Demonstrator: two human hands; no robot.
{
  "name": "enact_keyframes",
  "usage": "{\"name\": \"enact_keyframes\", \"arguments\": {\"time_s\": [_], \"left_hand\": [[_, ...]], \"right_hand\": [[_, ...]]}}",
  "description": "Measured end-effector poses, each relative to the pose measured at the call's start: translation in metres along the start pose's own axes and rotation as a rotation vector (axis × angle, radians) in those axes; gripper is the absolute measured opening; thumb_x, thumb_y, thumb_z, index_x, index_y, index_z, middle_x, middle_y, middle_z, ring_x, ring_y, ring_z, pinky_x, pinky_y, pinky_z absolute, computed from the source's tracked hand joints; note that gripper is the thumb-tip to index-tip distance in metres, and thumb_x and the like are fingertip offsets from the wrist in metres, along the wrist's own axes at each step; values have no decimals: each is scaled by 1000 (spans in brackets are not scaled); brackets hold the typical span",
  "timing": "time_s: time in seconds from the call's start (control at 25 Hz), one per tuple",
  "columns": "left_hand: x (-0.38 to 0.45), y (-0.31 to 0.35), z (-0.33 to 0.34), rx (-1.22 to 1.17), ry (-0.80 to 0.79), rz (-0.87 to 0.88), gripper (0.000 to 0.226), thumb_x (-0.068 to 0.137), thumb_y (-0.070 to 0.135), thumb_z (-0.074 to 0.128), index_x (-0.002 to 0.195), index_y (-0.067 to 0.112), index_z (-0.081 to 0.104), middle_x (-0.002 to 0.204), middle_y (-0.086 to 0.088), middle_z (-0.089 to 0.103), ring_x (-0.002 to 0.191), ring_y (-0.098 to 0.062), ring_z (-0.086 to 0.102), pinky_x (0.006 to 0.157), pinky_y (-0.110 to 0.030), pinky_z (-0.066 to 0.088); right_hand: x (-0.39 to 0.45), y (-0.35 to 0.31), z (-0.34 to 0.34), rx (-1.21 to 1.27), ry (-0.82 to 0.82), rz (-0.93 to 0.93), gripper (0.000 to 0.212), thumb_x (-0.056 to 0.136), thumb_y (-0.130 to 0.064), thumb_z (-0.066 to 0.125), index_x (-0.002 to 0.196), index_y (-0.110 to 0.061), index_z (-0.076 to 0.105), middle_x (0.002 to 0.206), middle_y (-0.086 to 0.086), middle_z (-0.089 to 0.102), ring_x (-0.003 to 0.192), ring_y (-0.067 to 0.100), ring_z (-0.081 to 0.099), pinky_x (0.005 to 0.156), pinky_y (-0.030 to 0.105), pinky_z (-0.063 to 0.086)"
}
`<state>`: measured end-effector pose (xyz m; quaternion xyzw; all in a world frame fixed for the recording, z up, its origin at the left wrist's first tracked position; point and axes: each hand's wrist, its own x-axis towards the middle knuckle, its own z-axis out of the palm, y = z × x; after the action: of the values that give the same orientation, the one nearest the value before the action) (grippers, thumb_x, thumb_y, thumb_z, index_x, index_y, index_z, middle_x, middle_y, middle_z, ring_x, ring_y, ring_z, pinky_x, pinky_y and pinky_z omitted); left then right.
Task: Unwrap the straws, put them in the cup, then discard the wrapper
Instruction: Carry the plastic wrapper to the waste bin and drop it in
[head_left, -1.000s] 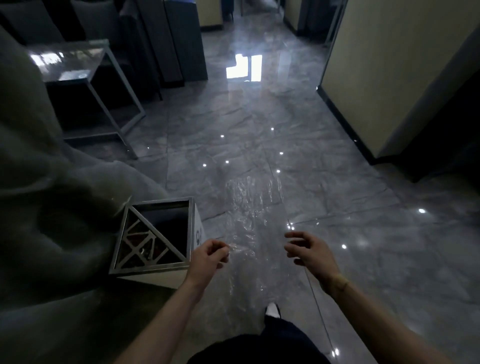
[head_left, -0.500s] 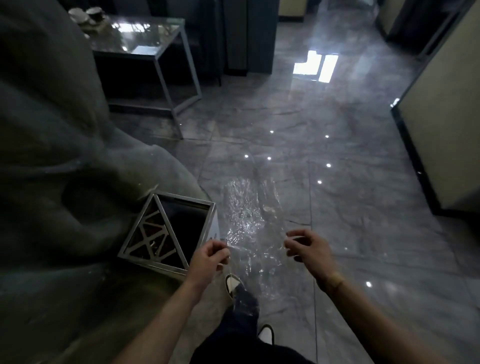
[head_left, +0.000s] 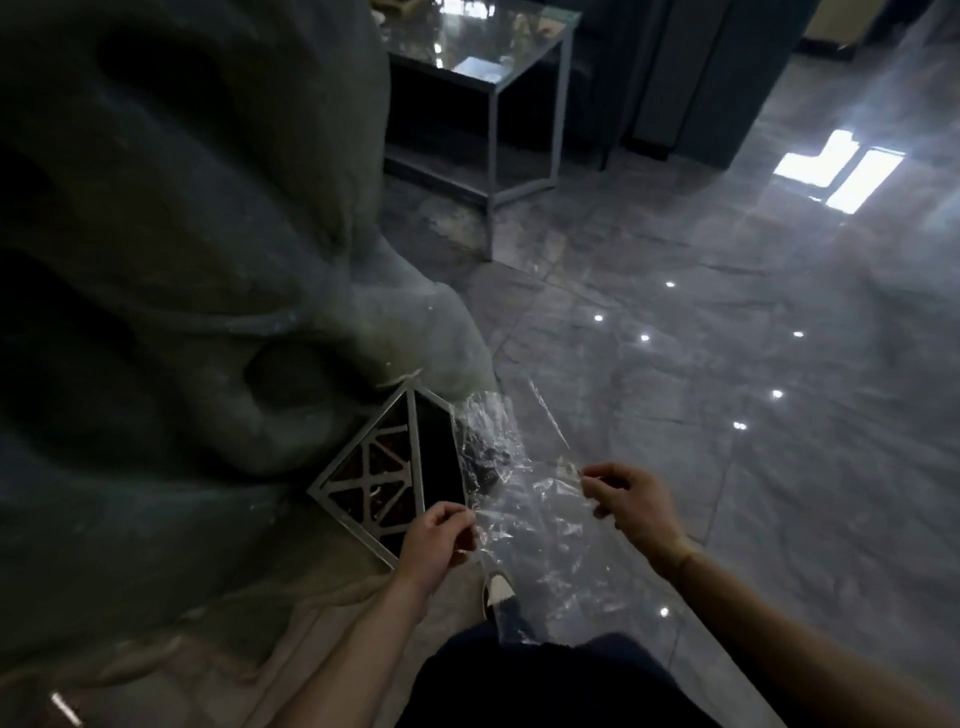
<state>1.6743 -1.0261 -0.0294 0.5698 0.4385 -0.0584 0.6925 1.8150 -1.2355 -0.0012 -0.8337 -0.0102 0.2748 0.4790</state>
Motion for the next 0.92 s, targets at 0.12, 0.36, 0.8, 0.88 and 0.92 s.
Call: {"name": "enact_keyframes", "arguments": {"time_s": [0.12, 0.36, 0.8, 0.88, 0.92], "left_hand": [[3, 1, -9, -72, 80, -81, 15, 92, 13, 61, 79, 11, 66, 56, 4, 68, 49, -9, 60, 49, -24, 44], [0, -11, -6, -217, 253, -211, 11, 89, 18, 66, 84, 11, 72, 65, -3, 71, 60, -16, 64, 55, -26, 48], [2, -3, 86, -885, 400, -500, 6, 85, 7, 68, 80, 10, 66, 65, -8, 62, 56, -19, 56, 47, -27, 52], [7, -6, 90, -1012, 491, -535, 8, 86, 6, 67, 79, 8, 65, 59, -9, 63, 44, -19, 58, 40, -25, 51], [11, -7, 89, -1048, 537, -551, 9, 87, 6, 66, 78, 7, 63, 57, -10, 62, 40, -18, 57, 37, -24, 50]], "right_hand": [[28, -19, 15, -79, -144, -28, 11, 91, -23, 62, 98, -29, 69, 85, -7, 71, 65, 7, 66, 47, 6, 44], [86, -42, 32, -230, -376, -73, 12, 90, -18, 63, 92, -28, 71, 81, -3, 74, 54, 5, 63, 47, 12, 46], [182, -69, 23, -471, -714, 28, 10, 81, -12, 69, 88, -15, 75, 68, 1, 73, 43, 8, 64, 39, 17, 43], [186, -75, 29, -517, -801, 33, 11, 84, -16, 67, 93, -16, 73, 75, 1, 73, 46, 10, 64, 39, 18, 42], [186, -79, 31, -540, -839, 31, 12, 86, -20, 66, 97, -18, 71, 82, 1, 72, 50, 11, 66, 41, 19, 44]]}}
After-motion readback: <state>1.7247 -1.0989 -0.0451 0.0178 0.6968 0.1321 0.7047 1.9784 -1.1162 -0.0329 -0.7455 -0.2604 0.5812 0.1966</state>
